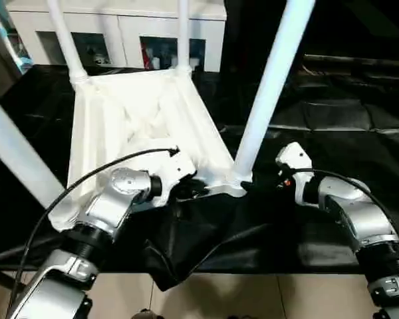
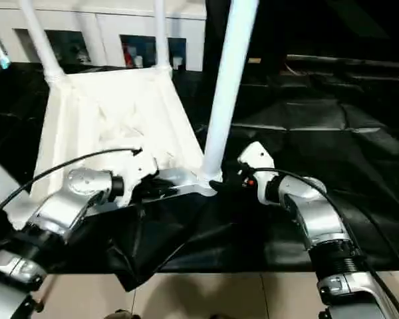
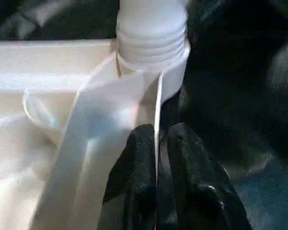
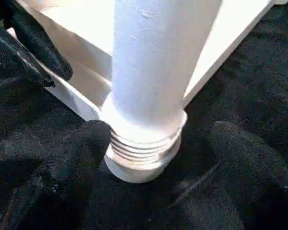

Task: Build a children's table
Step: Rotate table base

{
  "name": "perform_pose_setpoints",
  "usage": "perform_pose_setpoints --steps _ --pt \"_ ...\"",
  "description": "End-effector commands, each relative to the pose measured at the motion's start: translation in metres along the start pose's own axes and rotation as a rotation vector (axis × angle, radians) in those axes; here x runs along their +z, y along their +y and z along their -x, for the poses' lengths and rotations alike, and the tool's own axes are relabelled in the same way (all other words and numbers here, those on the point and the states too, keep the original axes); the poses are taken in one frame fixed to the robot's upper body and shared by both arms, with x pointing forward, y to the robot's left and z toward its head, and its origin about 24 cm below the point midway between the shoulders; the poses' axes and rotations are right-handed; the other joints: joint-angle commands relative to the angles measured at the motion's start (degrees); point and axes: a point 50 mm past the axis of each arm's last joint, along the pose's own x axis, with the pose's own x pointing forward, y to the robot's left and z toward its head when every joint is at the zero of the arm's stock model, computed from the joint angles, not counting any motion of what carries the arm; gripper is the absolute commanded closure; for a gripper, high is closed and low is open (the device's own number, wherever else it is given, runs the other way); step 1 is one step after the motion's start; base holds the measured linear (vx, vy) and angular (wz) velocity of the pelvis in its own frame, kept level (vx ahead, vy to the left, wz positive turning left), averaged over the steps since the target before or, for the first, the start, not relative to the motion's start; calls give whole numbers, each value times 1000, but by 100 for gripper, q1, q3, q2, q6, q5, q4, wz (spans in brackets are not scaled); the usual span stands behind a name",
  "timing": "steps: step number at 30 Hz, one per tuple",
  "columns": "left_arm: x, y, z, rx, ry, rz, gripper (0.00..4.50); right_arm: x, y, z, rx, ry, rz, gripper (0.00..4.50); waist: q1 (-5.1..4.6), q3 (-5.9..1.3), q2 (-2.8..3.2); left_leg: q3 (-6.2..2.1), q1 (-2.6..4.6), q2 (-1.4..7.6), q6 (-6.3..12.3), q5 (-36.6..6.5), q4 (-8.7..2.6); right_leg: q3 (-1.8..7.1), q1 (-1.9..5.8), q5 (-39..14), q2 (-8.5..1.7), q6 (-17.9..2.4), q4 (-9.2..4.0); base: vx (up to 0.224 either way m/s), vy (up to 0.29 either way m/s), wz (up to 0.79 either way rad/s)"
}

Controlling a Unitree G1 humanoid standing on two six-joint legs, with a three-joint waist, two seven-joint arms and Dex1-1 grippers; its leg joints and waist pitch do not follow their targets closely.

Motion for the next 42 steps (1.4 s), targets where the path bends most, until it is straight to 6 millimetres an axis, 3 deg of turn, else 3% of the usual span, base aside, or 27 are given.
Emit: perform_pose_setpoints --steps 1,3,4,10,14,18,20,32,35,42 --pt "2 1 -3 -21 -10 2 385 4 -3 3 -9 -11 16 69 28 -462 15 -55 148 294 185 -1376 -414 278 328 -1497 -351 -1300 -346 0 0 0" --pt "1 1 -5 -27 -7 13 385 2 -3 3 -10 -11 15 69 61 -467 8 -54 145 291 159 -1371 -415 284 331 -1522 -359 -1256 -347 0 0 0" --pt "0 0 -6 -34 -4 19 385 2 -3 3 -10 -10 14 69 72 -468 50 -58 139 291 139 -1382 -418 282 331 -1508 -353 -1241 -353 0 0 0" --pt "-8 0 -9 -30 25 31 385 1 -2 4 -15 -6 19 69 87 -473 38 -73 111 274 117 -1423 -417 271 349 -1576 -352 -1185 -350 0 0 0" --pt "-10 5 -13 9 15 45 385 1 -2 5 -19 -9 20 69 98 -456 45 -69 157 266 69 -1663 -415 264 314 -2007 -354 -1070 -416 0 0 0" --pt "-6 8 -14 24 -11 55 338 2 -2 5 -18 -12 22 69 90 -454 37 -94 128 273 48 -1738 -435 251 334 -2170 -358 -1001 -425 0 0 0" --pt "-6 9 -15 26 -9 47 338 3 -2 5 -18 -13 22 69 92 -454 38 -93 134 271 52 -1746 -433 250 325 -2219 -362 -971 -435 0 0 0" --pt "-16 6 -21 -1 43 63 338 1 -1 7 -10 -5 23 69 99 -481 48 -84 113 278 156 -1473 -418 258 349 -1681 -364 -1162 -375 0 0 0" --pt "-17 7 -20 -1 54 61 364 1 -1 7 -12 -3 25 69 99 -483 52 -76 103 274 199 -1438 -410 259 352 -1694 -366 -1182 -374 0 0 0" --pt "-21 9 -17 -16 115 13 430 1 -2 7 -17 0 29 69 95 -466 62 -90 115 274 139 -1636 -431 247 336 -2165 -370 -999 -432 0 0 0"
